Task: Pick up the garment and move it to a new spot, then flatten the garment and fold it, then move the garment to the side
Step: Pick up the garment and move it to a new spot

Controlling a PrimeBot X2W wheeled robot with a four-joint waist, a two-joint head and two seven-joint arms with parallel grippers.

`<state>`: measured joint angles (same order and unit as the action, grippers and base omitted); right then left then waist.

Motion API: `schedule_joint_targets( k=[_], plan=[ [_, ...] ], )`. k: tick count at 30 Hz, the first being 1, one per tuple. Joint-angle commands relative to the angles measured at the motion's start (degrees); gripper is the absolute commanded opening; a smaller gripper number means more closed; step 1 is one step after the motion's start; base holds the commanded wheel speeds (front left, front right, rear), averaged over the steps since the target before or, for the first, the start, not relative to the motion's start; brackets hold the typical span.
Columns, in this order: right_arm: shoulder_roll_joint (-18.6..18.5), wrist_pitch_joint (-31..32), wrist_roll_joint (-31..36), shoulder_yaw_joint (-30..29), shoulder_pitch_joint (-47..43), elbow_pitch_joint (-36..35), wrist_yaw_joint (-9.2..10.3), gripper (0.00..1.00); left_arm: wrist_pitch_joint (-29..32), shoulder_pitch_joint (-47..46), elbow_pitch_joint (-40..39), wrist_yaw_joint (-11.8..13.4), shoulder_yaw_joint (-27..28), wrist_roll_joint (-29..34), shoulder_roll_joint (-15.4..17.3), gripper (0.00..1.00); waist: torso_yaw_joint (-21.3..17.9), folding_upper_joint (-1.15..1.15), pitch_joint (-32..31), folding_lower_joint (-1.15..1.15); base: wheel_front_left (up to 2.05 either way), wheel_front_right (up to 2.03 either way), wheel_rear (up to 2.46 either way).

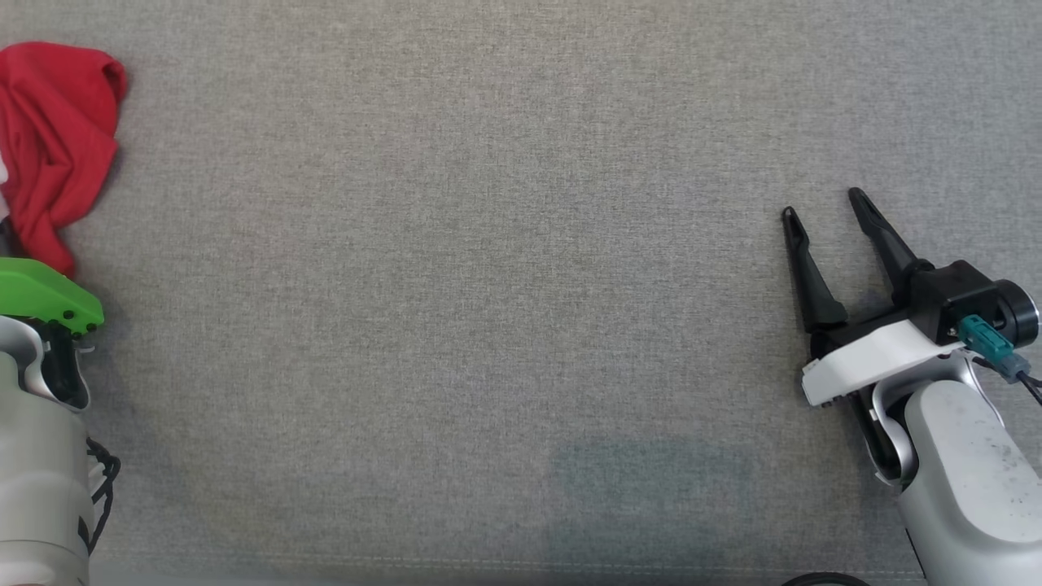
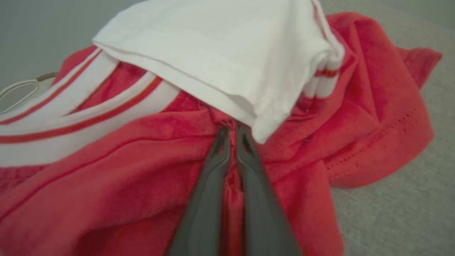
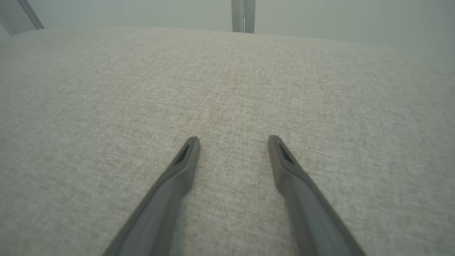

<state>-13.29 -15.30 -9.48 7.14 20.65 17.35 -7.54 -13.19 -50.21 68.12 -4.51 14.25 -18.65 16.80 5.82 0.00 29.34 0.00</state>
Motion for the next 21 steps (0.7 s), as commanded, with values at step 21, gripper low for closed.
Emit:
schedule_joint_targets(
  k=[21],
  plan=[
    [8.1,0.2,-3.7,1.5,-3.1,5.0,0.10,1.00,-2.0,7.5,-15.5,-3.0,-23.0,-4.2,-9.7,0.00,-6.0,0.00,-12.8,0.00,0.00,0.00,0.00]
  ],
)
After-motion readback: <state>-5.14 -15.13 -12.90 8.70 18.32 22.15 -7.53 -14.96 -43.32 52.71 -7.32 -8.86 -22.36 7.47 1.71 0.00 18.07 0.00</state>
